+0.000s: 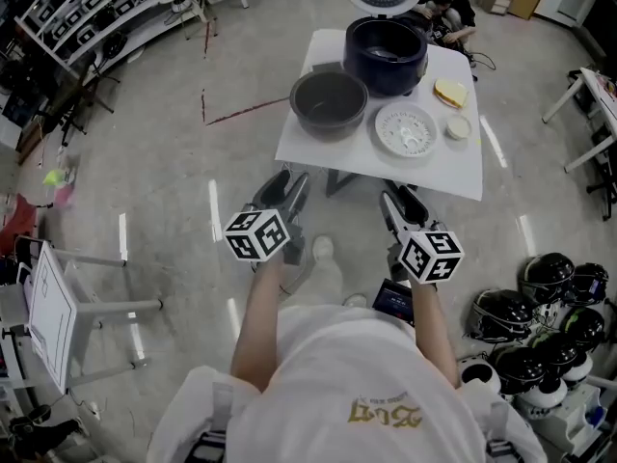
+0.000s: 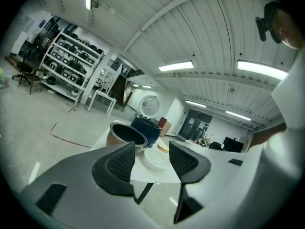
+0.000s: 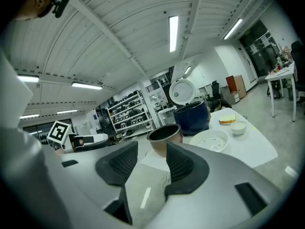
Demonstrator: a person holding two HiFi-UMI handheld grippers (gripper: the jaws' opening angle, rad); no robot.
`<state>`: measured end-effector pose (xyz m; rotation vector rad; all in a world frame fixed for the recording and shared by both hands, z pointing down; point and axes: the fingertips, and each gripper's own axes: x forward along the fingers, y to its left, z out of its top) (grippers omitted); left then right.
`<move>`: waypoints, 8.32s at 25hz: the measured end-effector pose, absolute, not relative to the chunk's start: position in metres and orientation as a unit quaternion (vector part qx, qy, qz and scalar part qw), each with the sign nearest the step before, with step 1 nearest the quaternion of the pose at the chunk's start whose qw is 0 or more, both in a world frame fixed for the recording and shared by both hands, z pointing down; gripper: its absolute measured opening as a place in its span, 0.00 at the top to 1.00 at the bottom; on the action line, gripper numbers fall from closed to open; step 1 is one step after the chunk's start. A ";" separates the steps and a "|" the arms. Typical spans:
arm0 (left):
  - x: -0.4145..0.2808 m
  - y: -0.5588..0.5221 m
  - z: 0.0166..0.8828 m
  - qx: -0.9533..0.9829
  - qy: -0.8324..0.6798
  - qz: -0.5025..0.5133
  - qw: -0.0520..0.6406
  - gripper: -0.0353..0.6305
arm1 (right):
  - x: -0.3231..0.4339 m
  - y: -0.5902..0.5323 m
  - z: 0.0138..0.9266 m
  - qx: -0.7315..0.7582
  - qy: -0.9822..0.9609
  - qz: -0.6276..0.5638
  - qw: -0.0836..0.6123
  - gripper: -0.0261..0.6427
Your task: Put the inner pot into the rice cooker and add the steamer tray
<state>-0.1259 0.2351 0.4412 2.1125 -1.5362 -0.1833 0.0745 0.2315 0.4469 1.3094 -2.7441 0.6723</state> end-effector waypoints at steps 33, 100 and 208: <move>-0.231 -0.051 0.545 0.804 -0.479 0.032 0.352 0.67 | -0.013 0.007 0.541 0.533 -0.764 0.364 0.003 0.71; -0.217 -0.088 0.418 0.850 -0.387 -0.100 0.342 0.82 | -0.014 -0.021 0.407 0.526 -0.771 0.338 -0.125 0.83; -0.064 -0.324 0.488 0.766 -0.577 0.111 0.261 0.76 | 0.138 -0.305 0.483 0.421 -0.832 0.351 0.086 0.78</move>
